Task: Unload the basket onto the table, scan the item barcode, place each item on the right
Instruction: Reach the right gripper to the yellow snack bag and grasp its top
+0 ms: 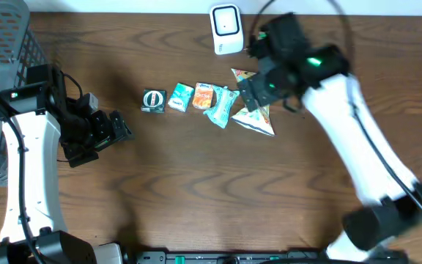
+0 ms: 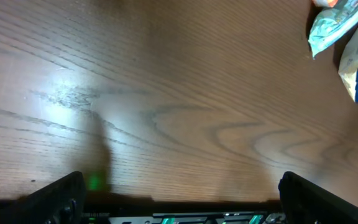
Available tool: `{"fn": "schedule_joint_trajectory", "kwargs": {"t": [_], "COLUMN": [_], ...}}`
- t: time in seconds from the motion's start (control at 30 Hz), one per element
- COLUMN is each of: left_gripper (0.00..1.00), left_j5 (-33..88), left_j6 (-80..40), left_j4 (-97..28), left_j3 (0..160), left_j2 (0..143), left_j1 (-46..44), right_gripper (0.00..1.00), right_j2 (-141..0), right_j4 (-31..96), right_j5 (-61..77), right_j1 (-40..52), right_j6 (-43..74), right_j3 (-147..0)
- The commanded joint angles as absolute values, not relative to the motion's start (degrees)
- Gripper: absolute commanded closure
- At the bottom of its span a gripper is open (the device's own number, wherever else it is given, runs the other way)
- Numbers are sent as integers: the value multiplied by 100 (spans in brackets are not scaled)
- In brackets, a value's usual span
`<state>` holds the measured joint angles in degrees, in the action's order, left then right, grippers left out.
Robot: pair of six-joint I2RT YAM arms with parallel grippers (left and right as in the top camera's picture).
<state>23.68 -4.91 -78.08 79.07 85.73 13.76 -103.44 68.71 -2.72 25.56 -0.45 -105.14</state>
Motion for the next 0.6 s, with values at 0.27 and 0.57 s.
{"fn": "schedule_joint_trajectory", "kwargs": {"t": [0.27, 0.57], "left_gripper": [2, 2], "left_j5": [2355, 2355], "left_j6": [-519, -519], "left_j4": [-7832, -7832], "left_j3": [7918, 7918], "left_j2": [8571, 8571], "left_j1": [1367, 1367], "right_gripper": [16, 99], "right_j2": [-11850, -11981], "right_j4": [6250, 5902], "right_j5": [-714, 423], "right_j1": [2930, 2202], "right_j6": [668, 1326], "right_j3": [-10669, -10669]}}
